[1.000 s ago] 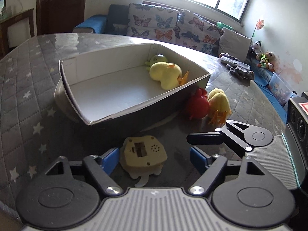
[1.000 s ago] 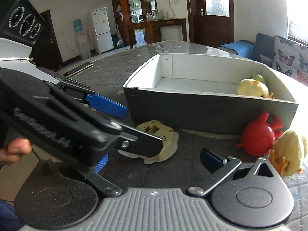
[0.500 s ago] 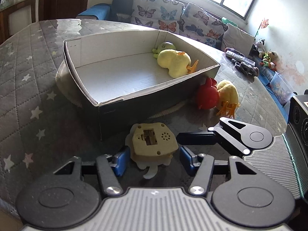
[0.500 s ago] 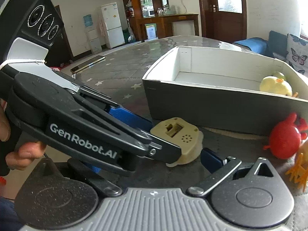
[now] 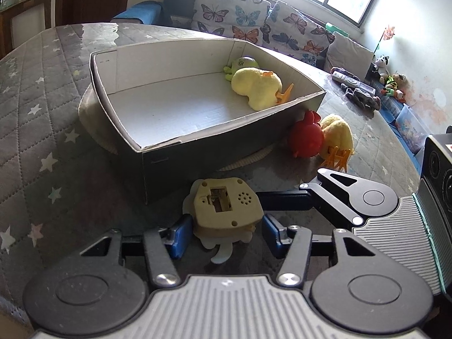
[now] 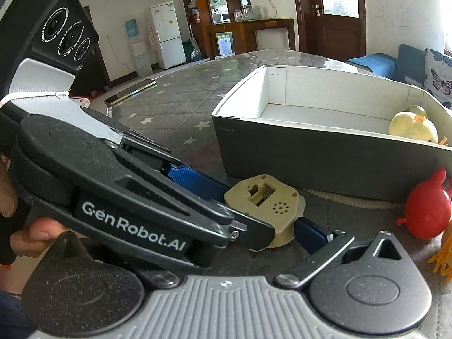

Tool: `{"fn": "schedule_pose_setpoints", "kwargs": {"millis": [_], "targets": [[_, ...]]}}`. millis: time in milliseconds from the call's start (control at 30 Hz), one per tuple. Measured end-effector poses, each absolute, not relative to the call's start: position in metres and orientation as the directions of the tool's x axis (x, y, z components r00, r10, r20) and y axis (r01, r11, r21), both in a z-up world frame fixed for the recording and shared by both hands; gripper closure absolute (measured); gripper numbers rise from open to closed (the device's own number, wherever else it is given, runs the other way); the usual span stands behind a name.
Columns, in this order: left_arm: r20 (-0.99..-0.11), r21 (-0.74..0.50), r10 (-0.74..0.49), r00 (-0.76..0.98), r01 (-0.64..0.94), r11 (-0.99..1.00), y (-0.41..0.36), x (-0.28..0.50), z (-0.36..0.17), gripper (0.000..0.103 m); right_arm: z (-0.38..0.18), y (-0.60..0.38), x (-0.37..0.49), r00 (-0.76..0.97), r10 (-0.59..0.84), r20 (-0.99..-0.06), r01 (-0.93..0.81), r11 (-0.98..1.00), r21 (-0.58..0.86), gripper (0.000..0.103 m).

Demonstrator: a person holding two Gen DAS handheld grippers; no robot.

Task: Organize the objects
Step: 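Lift the cream toy with the left tool over the box wall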

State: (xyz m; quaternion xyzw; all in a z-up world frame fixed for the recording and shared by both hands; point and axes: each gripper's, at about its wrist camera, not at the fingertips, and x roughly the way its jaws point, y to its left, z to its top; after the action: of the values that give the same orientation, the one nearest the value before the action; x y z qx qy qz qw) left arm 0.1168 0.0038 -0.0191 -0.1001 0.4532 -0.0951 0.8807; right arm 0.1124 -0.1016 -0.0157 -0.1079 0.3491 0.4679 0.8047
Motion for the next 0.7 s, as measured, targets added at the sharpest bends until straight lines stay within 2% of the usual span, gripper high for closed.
{"fn": "schedule_pose_setpoints", "kwargs": {"millis": [700], "targets": [[-0.767, -0.227, -0.244, 0.593, 0.104, 0.968, -0.011, 0.110, -0.003, 0.000, -0.004, -0.111, 0.104, 0.353, 0.678, -0.644, -0.822, 0.553, 0.131, 0.000]]}}
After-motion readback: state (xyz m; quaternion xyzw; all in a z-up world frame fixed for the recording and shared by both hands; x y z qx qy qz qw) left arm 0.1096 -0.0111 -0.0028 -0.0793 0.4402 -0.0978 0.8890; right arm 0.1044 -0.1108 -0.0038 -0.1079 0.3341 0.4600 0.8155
